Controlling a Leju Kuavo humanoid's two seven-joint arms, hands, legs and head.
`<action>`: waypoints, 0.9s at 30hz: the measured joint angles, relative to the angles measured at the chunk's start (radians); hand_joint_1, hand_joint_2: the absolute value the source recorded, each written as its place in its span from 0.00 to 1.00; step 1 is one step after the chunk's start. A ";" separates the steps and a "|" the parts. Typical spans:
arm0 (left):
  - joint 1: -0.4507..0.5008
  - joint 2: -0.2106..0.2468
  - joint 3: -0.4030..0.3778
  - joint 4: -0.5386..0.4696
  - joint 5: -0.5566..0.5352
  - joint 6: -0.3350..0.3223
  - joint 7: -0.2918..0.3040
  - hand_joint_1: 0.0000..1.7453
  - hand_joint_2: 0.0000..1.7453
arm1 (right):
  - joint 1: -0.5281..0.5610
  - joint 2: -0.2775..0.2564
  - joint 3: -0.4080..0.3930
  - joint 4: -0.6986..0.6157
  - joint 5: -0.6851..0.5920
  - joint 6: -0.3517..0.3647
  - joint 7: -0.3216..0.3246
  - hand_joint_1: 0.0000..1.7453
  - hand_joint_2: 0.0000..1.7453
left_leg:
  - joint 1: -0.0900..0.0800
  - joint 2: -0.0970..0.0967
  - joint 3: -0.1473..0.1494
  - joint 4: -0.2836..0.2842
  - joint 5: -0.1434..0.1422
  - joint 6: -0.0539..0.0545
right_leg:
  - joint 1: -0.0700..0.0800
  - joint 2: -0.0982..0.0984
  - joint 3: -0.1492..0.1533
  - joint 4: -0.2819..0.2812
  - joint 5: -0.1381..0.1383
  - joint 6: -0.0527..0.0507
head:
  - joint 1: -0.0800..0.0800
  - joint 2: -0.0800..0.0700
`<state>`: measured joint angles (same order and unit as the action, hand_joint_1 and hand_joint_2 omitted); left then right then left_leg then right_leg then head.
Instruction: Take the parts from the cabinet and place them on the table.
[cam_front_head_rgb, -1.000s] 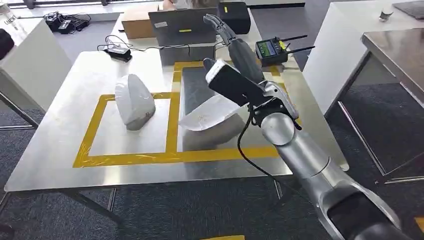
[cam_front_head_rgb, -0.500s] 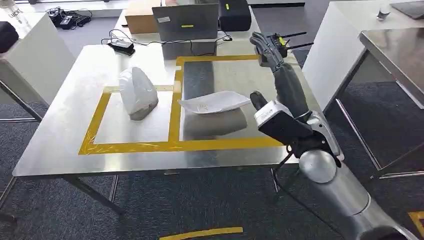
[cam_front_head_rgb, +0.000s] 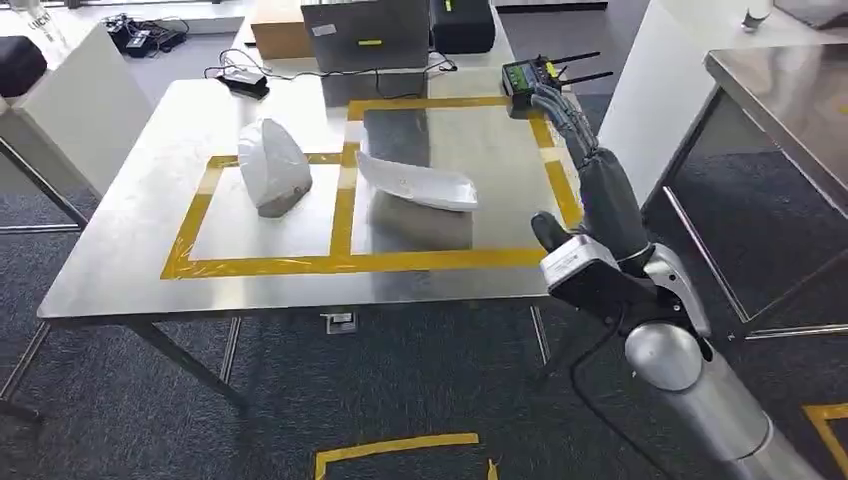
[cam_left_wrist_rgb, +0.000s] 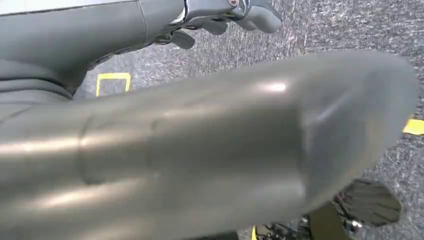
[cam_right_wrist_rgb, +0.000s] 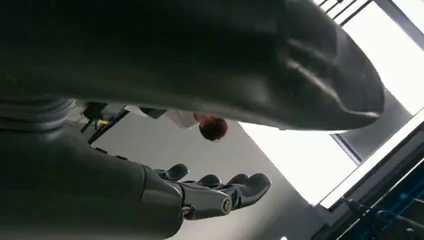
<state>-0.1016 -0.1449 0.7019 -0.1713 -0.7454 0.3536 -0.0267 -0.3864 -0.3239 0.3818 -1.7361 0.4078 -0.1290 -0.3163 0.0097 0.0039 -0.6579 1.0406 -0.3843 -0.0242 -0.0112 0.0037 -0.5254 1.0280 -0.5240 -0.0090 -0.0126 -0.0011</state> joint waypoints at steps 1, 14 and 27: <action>0.002 0.000 0.000 0.000 0.007 0.000 0.000 0.00 0.00 | 0.012 0.000 -0.003 0.003 0.000 -0.006 -0.005 0.00 0.00 | 0.003 -0.001 -0.013 0.016 -0.029 -0.003 | 0.000 -0.004 -0.008 0.001 0.010 -0.008 | -0.001 0.000; 0.037 -0.005 0.036 0.001 0.047 0.000 0.127 0.00 0.00 | 0.223 -0.044 -0.119 0.136 -0.102 -0.011 -0.005 0.00 0.00 | -0.015 -0.009 0.146 -0.008 -0.152 0.030 | 0.003 -0.012 -0.111 -0.001 0.121 0.023 | 0.000 0.000; 0.035 -0.001 0.027 -0.003 -0.047 0.000 -0.025 0.00 0.00 | 0.246 0.054 -0.310 1.122 -0.278 0.230 0.054 0.00 0.00 | -0.004 0.000 -0.007 0.011 -0.019 0.050 | 0.021 -0.017 0.061 -0.022 -0.033 0.031 | 0.000 0.000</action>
<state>-0.0668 -0.1457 0.7290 -0.1740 -0.7920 0.3536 -0.0519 -0.1407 -0.2700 0.0716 -0.6139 0.1296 0.1010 -0.2618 0.0059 0.0035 -0.6648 1.0518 -0.4032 0.0259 0.0093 -0.0136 -0.4641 1.0064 -0.5573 0.0219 -0.0126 -0.0011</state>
